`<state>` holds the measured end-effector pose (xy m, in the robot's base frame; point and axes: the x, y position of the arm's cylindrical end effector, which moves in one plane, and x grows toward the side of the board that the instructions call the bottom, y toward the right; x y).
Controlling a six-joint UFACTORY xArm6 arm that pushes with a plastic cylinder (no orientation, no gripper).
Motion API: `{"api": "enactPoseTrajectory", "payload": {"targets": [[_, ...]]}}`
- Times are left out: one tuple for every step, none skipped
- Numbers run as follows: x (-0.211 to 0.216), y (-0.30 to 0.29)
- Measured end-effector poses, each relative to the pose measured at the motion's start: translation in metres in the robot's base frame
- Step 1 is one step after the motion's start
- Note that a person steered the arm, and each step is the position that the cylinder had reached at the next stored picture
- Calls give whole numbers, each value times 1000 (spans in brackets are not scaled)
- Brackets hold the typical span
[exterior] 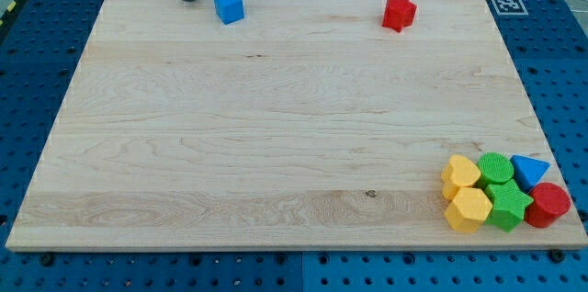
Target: Push the blue cube towards the down
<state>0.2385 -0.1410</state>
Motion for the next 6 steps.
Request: {"api": "enactPoseTrajectory", "payload": {"targets": [[21, 51], [43, 84], [75, 108], [111, 116], [151, 127], [193, 147]]}}
